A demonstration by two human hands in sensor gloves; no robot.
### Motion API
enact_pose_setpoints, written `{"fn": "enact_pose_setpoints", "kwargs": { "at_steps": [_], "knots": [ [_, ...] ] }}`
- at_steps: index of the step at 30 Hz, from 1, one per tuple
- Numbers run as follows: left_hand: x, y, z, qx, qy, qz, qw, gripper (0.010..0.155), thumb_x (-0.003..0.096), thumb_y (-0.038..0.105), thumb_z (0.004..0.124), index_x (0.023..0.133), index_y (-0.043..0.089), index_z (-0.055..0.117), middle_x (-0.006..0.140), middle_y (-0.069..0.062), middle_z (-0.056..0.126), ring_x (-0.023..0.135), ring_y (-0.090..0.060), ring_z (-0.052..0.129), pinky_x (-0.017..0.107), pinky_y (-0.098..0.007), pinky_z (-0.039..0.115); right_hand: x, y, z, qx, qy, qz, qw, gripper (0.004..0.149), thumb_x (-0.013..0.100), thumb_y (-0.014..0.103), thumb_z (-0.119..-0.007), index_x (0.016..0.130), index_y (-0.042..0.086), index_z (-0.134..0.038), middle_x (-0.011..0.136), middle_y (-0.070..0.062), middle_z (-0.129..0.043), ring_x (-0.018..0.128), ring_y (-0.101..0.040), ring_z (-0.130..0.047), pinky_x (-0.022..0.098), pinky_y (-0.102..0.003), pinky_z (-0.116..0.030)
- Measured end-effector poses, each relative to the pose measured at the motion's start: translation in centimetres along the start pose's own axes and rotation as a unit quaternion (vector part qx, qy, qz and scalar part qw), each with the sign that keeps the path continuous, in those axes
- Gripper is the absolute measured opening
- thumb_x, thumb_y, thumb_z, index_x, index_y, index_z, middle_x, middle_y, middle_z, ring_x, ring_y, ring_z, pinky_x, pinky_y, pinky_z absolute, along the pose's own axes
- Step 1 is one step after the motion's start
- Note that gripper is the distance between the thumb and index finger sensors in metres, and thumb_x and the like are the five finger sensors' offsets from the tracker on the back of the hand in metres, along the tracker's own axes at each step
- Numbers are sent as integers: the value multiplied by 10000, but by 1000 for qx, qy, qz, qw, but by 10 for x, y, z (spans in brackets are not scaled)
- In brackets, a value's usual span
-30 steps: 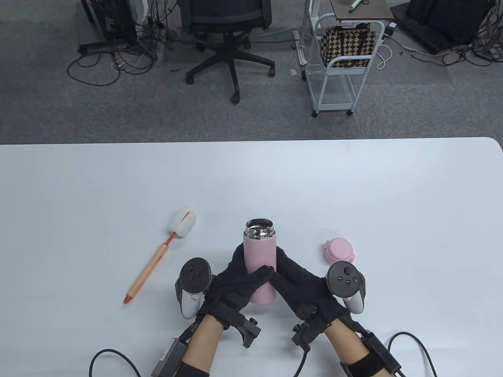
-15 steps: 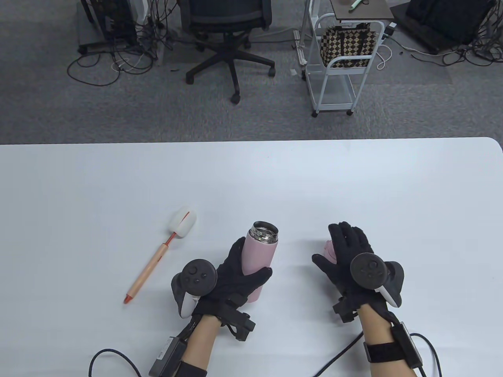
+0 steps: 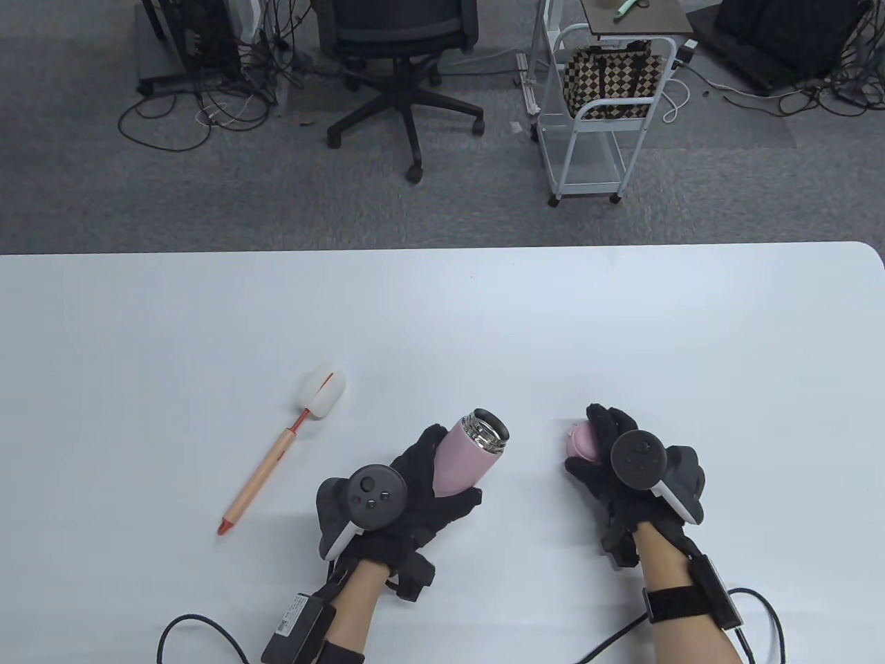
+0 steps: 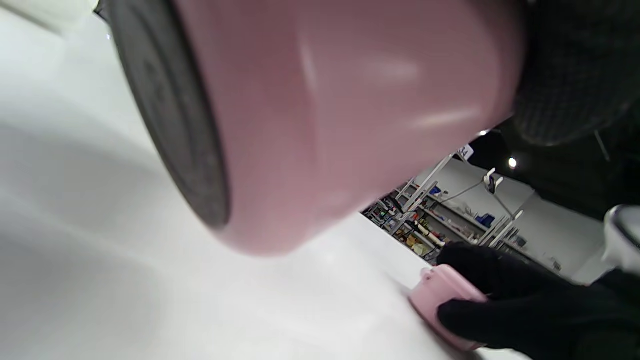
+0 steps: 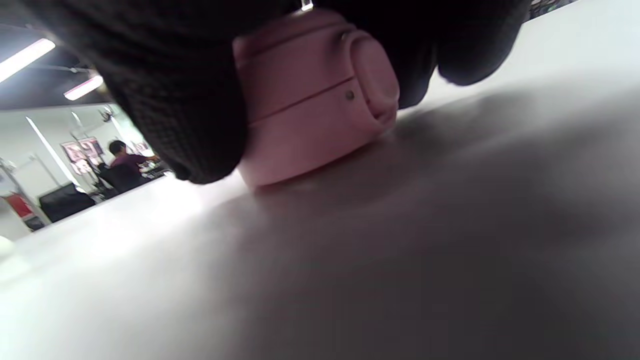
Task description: Insert cup brush into the thermos (Clean the thermos with cup brush)
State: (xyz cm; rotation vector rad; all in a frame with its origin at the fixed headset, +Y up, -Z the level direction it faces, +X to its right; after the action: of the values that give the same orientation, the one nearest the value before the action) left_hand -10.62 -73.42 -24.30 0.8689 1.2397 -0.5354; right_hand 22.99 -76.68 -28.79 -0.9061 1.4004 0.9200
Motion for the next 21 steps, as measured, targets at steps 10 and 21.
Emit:
{"fn": "enact_pose_setpoints", "kwargs": {
  "at_steps": [10,21],
  "knots": [
    [2,4,6,49,-22,8,999,864,441,719,795,1091,282,432,1206,-106,508,1092,-413,610,704,-541,654,-14,21,25,343,-23,60,937,885,507,523,-939,1143,160,-441,1124,-230,-529,930,-443,-771,665,-581,-656],
    [1,15,13,94,-51,46,993,857,435,716,803,1091,301,439,1213,-84,510,1105,-395,607,711,-548,648,-17,45,19,470,77,126,870,839,532,478,-943,1140,147,-470,1127,-234,-541,928,-442,-787,671,-574,-660]
  ]
}}
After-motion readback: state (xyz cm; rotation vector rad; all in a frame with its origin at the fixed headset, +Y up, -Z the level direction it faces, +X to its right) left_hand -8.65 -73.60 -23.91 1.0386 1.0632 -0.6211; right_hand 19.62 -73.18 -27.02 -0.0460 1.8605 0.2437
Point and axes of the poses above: the tracker on the back of each hand, its own y axis roughly to the thumb side, its own x axis roughly from the wrist to the fingertips, z = x × y, the point moved 1 cm from there along x, roughly from the wrist to the fingertips
